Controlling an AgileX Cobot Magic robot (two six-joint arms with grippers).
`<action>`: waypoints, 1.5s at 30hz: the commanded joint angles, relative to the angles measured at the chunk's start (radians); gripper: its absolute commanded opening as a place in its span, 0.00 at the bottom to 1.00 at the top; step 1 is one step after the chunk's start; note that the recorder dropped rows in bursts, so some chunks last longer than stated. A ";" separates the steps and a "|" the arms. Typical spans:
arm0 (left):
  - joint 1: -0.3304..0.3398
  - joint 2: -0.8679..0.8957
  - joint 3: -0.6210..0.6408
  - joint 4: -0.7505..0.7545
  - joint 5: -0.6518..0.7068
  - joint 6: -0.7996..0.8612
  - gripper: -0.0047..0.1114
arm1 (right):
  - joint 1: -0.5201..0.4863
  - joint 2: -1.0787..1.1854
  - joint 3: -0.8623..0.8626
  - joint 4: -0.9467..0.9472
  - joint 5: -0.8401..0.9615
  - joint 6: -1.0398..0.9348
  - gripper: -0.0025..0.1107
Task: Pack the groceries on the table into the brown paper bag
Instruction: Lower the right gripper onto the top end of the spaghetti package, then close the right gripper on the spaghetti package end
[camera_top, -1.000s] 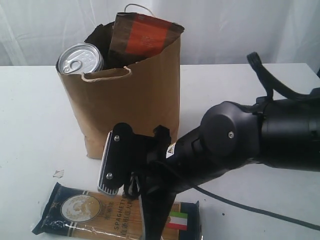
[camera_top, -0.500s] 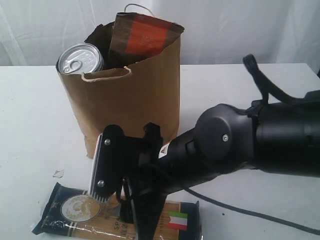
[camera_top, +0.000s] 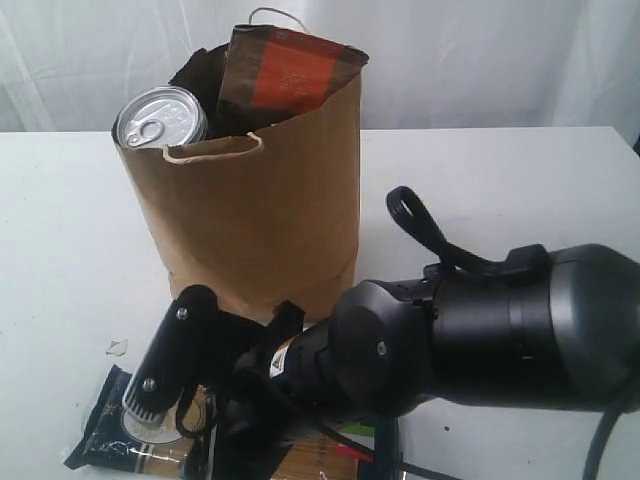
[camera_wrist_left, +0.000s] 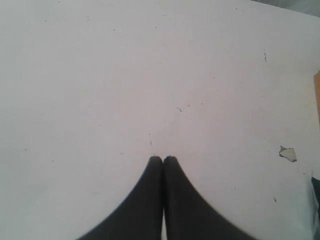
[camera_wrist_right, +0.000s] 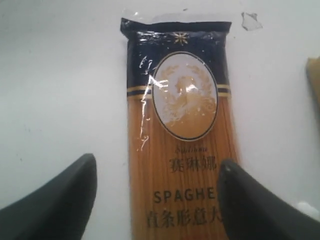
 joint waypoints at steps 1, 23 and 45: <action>-0.002 -0.003 0.004 0.007 -0.007 0.007 0.04 | 0.002 -0.030 -0.002 0.011 0.068 0.224 0.58; -0.002 -0.003 0.004 0.007 -0.011 0.007 0.04 | 0.002 -0.034 0.002 -0.005 0.676 0.286 0.81; -0.002 -0.003 0.004 0.007 -0.011 0.007 0.04 | 0.002 0.043 -0.264 -0.591 0.523 0.341 0.81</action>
